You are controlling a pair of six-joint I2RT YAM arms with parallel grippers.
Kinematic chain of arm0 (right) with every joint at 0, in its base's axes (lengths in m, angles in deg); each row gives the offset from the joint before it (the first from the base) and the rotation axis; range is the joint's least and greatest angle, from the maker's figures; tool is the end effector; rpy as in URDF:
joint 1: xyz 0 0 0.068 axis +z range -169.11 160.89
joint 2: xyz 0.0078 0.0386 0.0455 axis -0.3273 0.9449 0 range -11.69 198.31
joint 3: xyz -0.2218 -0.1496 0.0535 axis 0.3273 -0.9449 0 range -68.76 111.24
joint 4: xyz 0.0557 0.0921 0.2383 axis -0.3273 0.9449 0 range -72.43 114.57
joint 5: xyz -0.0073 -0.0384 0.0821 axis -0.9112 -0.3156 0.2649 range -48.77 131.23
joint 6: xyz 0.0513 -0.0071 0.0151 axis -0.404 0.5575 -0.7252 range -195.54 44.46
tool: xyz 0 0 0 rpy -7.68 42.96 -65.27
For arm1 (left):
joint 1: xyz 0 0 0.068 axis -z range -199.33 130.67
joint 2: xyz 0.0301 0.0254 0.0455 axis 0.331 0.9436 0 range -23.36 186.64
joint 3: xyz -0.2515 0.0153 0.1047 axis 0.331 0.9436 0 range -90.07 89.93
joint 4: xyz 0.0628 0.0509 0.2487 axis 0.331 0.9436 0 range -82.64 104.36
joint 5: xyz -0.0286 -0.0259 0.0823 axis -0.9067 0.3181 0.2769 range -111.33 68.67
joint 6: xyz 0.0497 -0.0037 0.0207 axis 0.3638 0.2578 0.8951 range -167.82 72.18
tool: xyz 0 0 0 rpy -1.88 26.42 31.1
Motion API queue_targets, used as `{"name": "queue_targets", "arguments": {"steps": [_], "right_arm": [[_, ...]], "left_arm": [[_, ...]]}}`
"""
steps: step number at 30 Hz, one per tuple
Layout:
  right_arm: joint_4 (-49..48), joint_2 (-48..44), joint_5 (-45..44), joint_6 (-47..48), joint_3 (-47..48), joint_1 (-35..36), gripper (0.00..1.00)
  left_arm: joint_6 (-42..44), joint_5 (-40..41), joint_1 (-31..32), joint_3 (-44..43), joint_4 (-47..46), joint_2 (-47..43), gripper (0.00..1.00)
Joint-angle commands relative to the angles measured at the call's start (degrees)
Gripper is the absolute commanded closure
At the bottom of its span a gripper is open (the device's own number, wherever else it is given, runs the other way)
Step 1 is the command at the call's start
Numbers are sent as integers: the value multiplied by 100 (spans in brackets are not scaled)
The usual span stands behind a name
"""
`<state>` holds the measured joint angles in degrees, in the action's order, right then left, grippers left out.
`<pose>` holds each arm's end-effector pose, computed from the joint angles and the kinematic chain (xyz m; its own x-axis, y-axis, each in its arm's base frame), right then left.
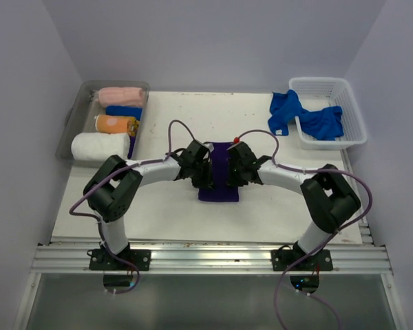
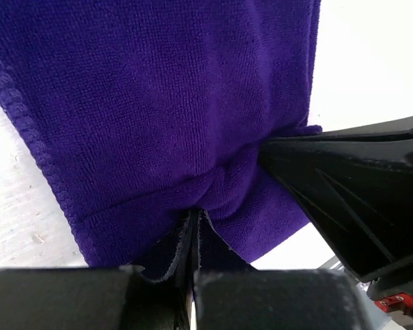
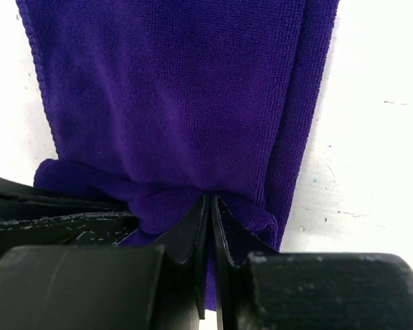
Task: Roll the towels
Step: Roll the towel
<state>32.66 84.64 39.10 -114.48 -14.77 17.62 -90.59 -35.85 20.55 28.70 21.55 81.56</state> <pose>0.2650 0.1961 0.1629 -0.8909 0.1189 -0.4384 -0.0278 0.9491 0.3139 0.2738 -0.2404 0.1508 -0.9681 -0.0476 -0.2460 0.0895 0.8513 -0.5169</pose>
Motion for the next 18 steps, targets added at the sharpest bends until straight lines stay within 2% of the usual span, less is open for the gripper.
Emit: {"name": "queue_targets", "arguments": {"steps": [1, 7, 11, 14, 18], "right_arm": [[-33, -297, -86, 97, -29, -26, 92], [345, -1134, -402, 272, -170, -26, 89], [311, -951, -253, 335, -328, -26, 89], [-31, -705, -24, 238, -513, -17, 89], [-191, -196, -322, 176, -680, -26, 91]], "left_arm": [[66, 213, -24, -82, -5, 3, 100], [137, 529, -24, -152, 470, -841, 100], [145, 608, -33, 102, 488, -1114, 100], [163, 609, -76, 375, 313, -948, 100], [189, 530, -182, 665, -57, -326, 100]]}}
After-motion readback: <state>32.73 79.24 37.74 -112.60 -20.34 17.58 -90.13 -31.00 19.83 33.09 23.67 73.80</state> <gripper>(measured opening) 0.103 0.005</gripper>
